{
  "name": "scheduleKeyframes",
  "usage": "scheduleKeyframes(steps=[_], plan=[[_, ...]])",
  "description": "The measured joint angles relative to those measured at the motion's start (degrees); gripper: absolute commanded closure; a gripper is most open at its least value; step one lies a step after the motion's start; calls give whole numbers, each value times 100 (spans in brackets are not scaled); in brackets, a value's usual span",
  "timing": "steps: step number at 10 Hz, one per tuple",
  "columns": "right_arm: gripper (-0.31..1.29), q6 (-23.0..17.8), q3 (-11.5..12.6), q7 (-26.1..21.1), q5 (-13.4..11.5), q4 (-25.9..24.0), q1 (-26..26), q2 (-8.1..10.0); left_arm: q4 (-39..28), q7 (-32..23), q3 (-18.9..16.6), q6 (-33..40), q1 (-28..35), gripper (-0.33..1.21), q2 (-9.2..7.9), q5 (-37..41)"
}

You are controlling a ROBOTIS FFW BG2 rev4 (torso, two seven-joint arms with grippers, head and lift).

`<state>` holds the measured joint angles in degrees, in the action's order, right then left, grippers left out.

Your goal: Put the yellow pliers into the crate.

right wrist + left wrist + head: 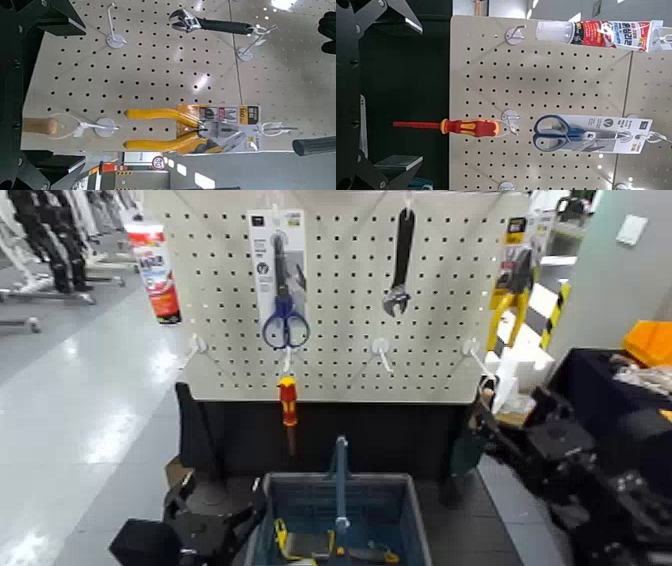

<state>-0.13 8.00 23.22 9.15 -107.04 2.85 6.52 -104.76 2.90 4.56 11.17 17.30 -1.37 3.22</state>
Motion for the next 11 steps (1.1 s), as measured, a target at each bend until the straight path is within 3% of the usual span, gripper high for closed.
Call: scheduleKeyframes(steps=[4,8,11], plan=[[18,392,267,989,22,339,-905,292,0,118,-8,-40,-63,16,38,3],[18,581,330,1355,109,678,-1658,618,0,190,0,-62,-129,16,53,13],[19,675,293,1738,358,1077,-2152,867,0,268,-1,-63,-153,16,94,20]])
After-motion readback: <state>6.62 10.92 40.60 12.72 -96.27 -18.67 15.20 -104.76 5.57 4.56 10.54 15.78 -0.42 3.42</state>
